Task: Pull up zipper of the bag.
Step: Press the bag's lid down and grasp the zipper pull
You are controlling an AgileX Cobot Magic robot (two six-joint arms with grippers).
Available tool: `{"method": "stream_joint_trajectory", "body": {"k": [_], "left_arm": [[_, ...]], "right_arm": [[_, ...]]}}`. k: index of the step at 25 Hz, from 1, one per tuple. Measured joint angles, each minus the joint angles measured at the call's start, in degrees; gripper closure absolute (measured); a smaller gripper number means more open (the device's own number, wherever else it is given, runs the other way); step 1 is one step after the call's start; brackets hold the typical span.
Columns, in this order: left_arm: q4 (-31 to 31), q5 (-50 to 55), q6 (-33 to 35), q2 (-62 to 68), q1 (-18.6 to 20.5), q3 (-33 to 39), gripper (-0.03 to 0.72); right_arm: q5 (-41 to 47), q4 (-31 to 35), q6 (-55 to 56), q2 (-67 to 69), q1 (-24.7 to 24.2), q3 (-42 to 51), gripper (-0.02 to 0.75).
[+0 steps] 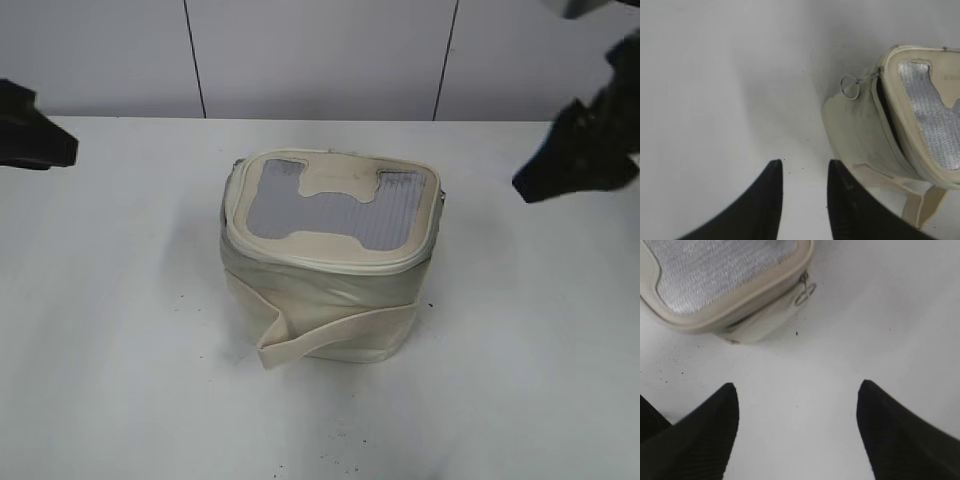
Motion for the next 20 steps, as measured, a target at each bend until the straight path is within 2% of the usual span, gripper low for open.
{"method": "stream_joint_trajectory", "body": {"k": [8, 13, 20], "left_arm": [[-7.97, 9.35, 11.17, 16.85, 0.0, -13.95, 0.406], [-8.6, 14.75, 16.61, 23.83, 0.0, -20.21, 0.391], [-8.92, 18.78, 19.05, 31.22, -0.53, -25.84, 0.391]], "right_arm": [[9.7, 4.07, -7.48, 22.98, 5.6, -27.72, 0.172], [16.29, 6.41, -8.42, 36.26, 8.6, -44.03, 0.172], [16.73, 10.77, -8.68, 49.62, 9.38, -60.24, 0.172]]}}
